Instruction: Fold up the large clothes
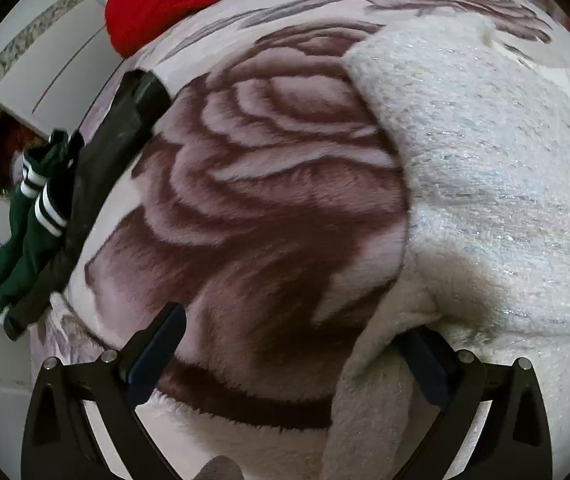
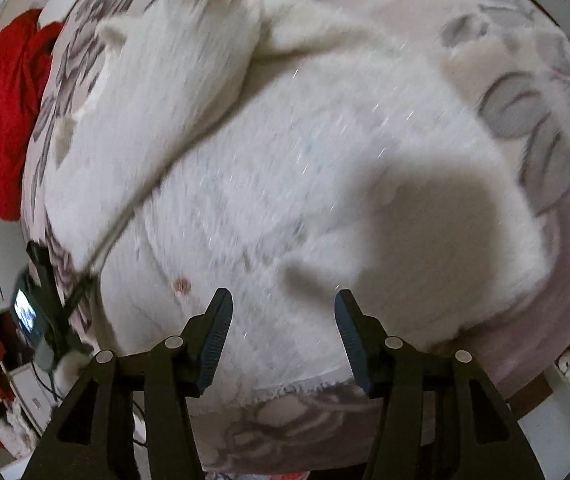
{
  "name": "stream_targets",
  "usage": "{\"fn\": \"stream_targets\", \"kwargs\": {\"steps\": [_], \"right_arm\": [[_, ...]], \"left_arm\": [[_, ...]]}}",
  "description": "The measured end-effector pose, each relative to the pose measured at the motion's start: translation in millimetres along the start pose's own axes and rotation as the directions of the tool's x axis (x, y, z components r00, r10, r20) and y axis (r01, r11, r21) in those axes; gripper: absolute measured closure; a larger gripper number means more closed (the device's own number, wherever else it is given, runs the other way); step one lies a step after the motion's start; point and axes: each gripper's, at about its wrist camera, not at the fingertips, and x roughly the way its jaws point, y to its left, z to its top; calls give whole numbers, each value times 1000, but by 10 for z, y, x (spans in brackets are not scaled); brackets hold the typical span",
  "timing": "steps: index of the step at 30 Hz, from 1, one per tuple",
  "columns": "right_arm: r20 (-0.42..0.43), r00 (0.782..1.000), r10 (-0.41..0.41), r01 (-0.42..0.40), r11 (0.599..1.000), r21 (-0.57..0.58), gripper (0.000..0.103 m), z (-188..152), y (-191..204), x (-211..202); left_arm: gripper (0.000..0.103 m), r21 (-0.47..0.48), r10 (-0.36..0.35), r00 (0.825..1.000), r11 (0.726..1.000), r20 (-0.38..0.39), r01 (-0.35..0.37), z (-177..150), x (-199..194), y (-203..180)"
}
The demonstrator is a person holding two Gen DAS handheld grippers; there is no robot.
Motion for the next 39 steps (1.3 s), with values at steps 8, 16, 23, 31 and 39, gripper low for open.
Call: {"fn": "stream_targets", "kwargs": {"steps": [8, 16, 23, 31, 39], "right_arm": [[87, 993, -81, 88, 992, -85, 44, 842, -97, -386], [-21, 990, -136, 113, 889, -444, 44, 2038, 423, 333], [2, 992, -125, 110, 869, -482, 76, 2684, 252, 440], [-212, 977, -4, -81, 916, -392, 60, 3092, -173, 72], [-256, 961, 108, -210, 885, -416, 38, 3864, 200, -12]], "left_arm": [[0, -19, 16, 999, 1000, 47, -15, -106, -634, -205], [0, -24, 10, 991, 1000, 131, -7, -356, -1459, -968], [0, -17, 138, 988, 990, 73, -137, -600, -1490, -1816], [0, -22, 238, 969, 970, -60, -240, -858, -1355, -2256], [0, -102, 406, 913, 907, -46, -408, -641, -1291, -2305]]}}
